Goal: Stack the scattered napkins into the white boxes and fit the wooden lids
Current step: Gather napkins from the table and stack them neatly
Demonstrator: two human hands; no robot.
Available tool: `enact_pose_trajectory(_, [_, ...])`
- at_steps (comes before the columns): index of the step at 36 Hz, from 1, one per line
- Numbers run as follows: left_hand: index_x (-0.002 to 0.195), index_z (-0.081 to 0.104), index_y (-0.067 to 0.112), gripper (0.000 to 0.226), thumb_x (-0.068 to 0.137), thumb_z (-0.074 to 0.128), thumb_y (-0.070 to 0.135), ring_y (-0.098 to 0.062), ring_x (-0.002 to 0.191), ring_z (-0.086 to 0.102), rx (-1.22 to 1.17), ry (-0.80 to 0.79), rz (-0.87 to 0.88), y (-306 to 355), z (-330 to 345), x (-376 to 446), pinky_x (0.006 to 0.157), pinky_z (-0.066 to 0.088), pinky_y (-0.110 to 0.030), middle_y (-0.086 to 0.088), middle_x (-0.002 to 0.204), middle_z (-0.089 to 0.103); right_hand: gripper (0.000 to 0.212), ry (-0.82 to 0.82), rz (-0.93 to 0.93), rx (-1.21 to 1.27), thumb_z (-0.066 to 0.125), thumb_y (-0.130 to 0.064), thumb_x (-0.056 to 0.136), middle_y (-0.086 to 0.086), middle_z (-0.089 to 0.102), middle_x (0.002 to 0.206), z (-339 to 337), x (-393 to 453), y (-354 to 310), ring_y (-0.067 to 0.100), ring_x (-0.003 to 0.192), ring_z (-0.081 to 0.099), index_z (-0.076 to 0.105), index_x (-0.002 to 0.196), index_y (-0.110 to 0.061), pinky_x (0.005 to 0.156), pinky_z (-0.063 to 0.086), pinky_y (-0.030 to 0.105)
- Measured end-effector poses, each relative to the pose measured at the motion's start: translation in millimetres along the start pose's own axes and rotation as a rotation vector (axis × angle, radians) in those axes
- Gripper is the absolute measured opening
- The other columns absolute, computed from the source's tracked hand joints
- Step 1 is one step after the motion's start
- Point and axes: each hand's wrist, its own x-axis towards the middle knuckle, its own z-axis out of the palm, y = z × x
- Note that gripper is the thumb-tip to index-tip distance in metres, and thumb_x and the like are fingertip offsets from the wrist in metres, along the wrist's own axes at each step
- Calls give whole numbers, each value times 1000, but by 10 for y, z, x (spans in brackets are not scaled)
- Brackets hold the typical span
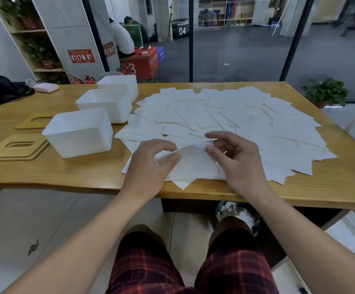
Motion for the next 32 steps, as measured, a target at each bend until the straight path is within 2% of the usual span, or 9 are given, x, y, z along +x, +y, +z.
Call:
enact_pose_trajectory(3, [106, 80, 35, 7, 99, 78, 36, 0, 124, 59, -71, 19, -32, 1, 5, 18, 106, 47, -27, 20, 116, 74, 26, 11, 1, -74, 82, -26, 97, -3, 72, 90, -29, -29, 23, 20, 82, 63, 77, 122, -34, 76, 53, 37])
enact_pose_trajectory(7, [108, 81, 30, 9, 103, 74, 32, 2, 117, 62, -88, -16, 36, 91, -15, 65, 95, 44, -12, 25, 111, 75, 36, 0, -34, -304, 85, -45, 91, -10, 62, 109, -98, -8, -23, 15, 94, 56, 73, 125, -42, 81, 46, 25])
enact_pose_trajectory(11, [112, 82, 26, 13, 106, 71, 27, -6, 110, 69, -162, -46, 59, 172, -38, 177, 89, 53, -23, 20, 110, 77, 15, -39, -19, -277, 83, -39, 94, -17, 61, 125, -142, 85, -116, 9, 117, 58, 75, 107, -36, 89, 45, 29])
enact_pose_trajectory(14, [113, 81, 29, 12, 106, 71, 31, -9, 101, 71, -196, -47, 46, 187, -23, 265, 82, 55, -27, 17, 105, 78, 13, -92, 25, -172, 78, -32, 100, 0, 75, 108, -198, 150, -127, 26, 101, 70, 76, 102, -19, 84, 57, 57])
enact_pose_trajectory(16, [118, 78, 35, 15, 104, 74, 35, -6, 82, 65, -176, -44, 18, 144, 11, 309, 73, 50, -21, 22, 92, 73, 24, -88, 108, -111, 78, -31, 100, 16, 74, 92, -219, 159, -108, 40, 88, 71, 72, 96, -8, 76, 60, 62])
enact_pose_trajectory(19, [129, 70, 41, 30, 100, 77, 39, -6, 65, 53, -110, -92, -78, 40, 82, 348, 66, 45, -16, 18, 69, 56, 11, -100, 260, -81, 76, -27, 101, 3, 81, 87, -194, 119, -60, 26, 79, 79, 75, 109, -19, 75, 66, 53])
enact_pose_trajectory(21, [135, 66, 40, 37, 100, 77, 39, -6, 65, 60, -72, -124, -136, -8, 111, 356, 66, 48, -15, 15, 79, 62, 20, -105, 270, -217, 77, -30, 100, -2, 80, 80, -180, 96, 19, 17, 69, 77, 70, 118, -24, 67, 65, 41])
enact_pose_trajectory(23, [139, 64, 39, 42, 99, 77, 39, -8, 74, 69, -29, -142, -165, -43, 126, 353, 67, 51, -16, 9, 99, 69, 26, -98, 241, -353, 76, -33, 97, -1, 73, 68, -166, 83, 95, 13, 58, 66, 66, 121, -29, 62, 53, 30])
enact_pose_trajectory(32, [139, 63, 37, 42, 99, 76, 41, -2, 82, 68, 128, -149, -132, -105, 136, 336, 74, 53, -18, 14, 105, 67, 40, -99, 198, -554, 79, -36, 94, -4, 63, 68, -139, 70, 212, 10, 62, 60, 62, 130, -30, 67, 48, 28])
